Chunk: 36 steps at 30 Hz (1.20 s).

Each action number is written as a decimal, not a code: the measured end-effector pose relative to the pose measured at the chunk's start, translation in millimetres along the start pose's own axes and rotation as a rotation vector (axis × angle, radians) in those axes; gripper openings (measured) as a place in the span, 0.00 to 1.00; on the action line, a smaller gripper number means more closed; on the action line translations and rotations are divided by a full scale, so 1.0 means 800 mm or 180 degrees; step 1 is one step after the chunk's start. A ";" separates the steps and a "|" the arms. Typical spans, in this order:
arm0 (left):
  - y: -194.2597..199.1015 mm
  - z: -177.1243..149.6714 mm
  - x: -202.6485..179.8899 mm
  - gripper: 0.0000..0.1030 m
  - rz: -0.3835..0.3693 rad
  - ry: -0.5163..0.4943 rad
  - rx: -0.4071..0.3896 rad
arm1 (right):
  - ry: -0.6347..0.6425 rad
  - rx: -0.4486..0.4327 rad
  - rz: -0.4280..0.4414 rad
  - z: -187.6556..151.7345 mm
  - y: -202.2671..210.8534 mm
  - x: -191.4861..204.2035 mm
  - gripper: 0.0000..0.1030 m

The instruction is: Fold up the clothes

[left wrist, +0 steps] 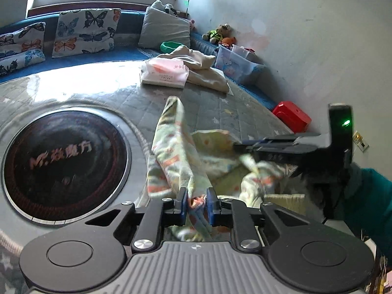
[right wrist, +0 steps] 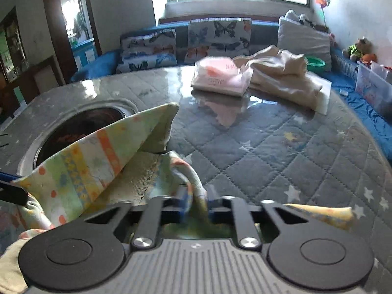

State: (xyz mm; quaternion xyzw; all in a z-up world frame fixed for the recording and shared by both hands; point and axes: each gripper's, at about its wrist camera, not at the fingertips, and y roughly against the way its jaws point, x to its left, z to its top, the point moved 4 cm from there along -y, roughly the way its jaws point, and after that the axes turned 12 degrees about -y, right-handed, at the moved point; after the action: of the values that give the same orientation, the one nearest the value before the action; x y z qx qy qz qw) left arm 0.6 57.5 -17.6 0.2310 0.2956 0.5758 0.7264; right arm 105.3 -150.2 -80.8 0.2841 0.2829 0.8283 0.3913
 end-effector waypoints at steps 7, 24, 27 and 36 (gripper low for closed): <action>0.005 -0.026 -0.005 0.18 -0.0074 -0.0024 0.0125 | -0.0015 -0.0327 -0.0062 -0.025 0.082 -0.005 0.02; 0.016 -0.014 0.017 0.63 0.0136 -0.0024 0.0113 | -0.0146 -0.0316 0.0060 -0.037 0.102 -0.002 0.60; 0.005 0.000 0.028 0.68 0.0238 0.0038 0.0109 | -0.0013 -0.0272 0.0080 -0.024 0.074 0.018 0.68; -0.071 0.034 0.051 0.70 0.0329 0.0144 0.0293 | 0.0458 -0.0028 -0.0197 -0.008 -0.001 0.050 0.71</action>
State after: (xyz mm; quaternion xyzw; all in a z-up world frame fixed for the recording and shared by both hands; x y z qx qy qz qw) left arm 66.0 84.2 -43.3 0.2661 0.3259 0.6034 0.6775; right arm 80.1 -118.6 -75.5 0.2133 0.3153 0.8354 0.3966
